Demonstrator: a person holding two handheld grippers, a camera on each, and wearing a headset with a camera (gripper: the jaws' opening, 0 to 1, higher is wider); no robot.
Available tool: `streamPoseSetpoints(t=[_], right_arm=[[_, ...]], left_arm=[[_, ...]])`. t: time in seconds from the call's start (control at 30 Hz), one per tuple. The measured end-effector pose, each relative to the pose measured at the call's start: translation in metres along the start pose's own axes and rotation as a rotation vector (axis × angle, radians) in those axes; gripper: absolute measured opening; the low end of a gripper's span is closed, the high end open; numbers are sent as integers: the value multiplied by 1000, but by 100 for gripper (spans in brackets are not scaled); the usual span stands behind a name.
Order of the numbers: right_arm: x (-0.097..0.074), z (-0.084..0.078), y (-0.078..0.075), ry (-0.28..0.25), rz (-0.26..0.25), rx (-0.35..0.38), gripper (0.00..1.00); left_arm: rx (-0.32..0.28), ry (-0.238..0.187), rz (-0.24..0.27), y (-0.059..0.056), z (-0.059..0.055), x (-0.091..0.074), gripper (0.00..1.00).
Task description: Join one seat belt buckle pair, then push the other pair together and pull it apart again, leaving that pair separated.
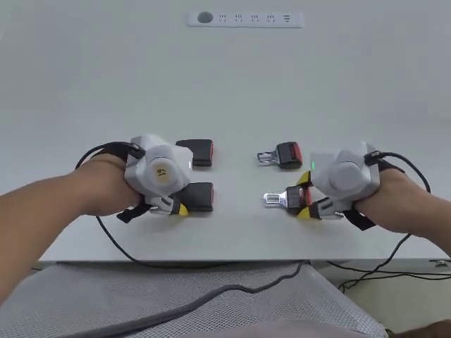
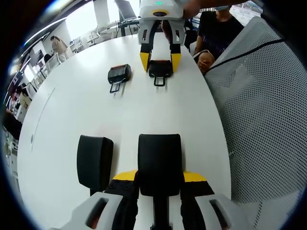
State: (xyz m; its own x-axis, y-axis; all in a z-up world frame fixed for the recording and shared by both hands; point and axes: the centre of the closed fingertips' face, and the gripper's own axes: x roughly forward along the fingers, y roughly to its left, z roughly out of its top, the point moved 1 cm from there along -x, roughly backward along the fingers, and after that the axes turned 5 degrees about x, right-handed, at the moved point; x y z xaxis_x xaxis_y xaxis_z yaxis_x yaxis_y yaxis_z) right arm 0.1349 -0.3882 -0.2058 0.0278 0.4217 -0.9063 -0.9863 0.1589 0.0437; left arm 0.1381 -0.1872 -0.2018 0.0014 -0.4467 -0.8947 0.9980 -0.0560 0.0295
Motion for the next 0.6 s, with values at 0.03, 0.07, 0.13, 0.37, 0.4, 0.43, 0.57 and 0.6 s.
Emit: streamPoseSetpoints(t=[0.03,0.07,0.13,0.37,0.4,0.43,0.57,0.6], right_arm=[[0,1,0,-5,-1,9,34],[0,1,0,-9,0,14,34],[0,2,1,-12,2,22,35],[-2,8,2,-30,1,24,37],[-5,11,2,-39,-2,33,36],[-8,15,3,-51,3,39,36],[-20,24,2,-72,-6,28,36],[-21,26,0,-76,-7,28,36]], left_arm=[[-7,-1,1,0,0,0,34],[-7,-1,1,0,0,0,34],[-15,0,19,3,-1,0,42],[-3,2,18,-3,2,-4,51],[-10,-5,21,-2,4,-6,51],[-10,-8,22,-2,6,-9,51],[-30,-32,28,1,15,-25,53],[-45,-46,35,5,19,-30,53]])
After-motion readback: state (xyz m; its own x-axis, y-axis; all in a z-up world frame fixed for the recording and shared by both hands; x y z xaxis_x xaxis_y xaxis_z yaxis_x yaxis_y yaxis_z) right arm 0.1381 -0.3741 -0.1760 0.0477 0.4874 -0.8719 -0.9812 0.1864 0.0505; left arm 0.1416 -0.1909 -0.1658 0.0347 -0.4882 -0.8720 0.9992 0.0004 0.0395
